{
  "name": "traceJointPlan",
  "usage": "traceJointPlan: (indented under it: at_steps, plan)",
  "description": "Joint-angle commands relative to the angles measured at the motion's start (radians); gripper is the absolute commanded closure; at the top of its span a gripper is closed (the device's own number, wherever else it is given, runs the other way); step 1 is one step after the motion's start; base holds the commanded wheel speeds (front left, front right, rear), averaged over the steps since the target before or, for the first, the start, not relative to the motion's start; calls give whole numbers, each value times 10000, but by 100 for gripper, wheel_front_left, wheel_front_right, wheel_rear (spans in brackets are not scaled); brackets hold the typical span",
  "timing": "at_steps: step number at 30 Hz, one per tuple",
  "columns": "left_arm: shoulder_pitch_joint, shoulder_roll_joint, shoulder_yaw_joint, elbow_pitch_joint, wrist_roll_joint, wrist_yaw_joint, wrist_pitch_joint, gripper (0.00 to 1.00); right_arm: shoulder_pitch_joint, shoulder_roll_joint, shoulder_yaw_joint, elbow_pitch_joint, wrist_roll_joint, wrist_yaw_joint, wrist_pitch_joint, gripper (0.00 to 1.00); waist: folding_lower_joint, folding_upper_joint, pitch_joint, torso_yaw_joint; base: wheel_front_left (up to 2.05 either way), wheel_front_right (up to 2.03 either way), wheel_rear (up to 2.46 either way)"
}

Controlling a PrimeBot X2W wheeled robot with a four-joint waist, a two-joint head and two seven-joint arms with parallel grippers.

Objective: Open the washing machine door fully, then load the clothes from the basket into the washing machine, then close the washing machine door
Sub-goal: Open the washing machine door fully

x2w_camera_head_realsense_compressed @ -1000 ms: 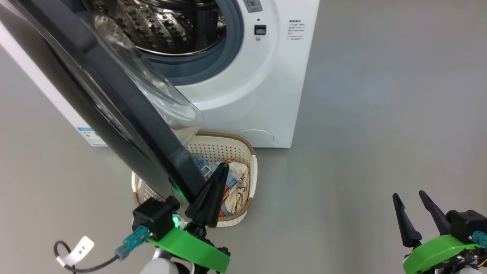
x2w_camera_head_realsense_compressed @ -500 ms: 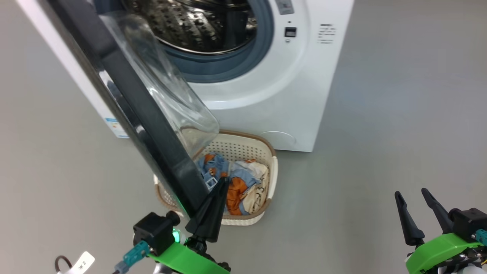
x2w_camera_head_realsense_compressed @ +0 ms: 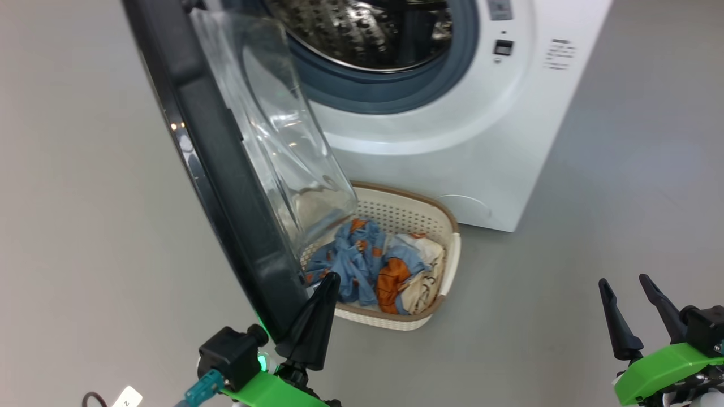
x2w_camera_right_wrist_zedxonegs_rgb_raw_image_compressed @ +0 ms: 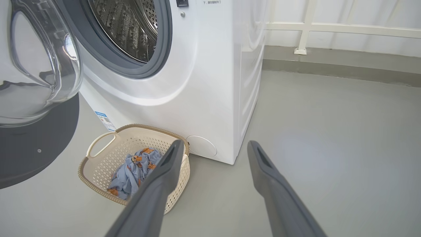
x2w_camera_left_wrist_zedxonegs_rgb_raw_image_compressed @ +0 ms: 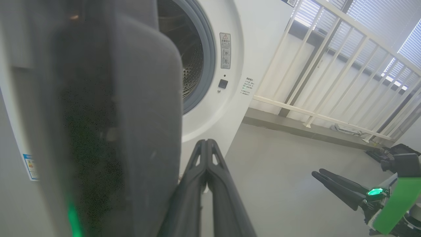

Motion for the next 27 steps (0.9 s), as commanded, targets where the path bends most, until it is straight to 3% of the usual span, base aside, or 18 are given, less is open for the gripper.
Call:
traceJointPlan:
  at_steps: [1,13,27]
  plan:
    - [-166,321,715,-181,70,278,-64,100,-7,-212,145,-264,-58,96,-120,0,0,0,82,370,0,0,0]
    - [188,321,1375,-427,739,699,-64,100,-99,-340,160,-271,-71,96,-120,0,0,0,288,1252,0,0,0]
    - [479,663,3438,-548,1193,1264,-65,100,-236,-453,225,-341,-101,96,-120,0,0,0,581,1485,0,0,0]
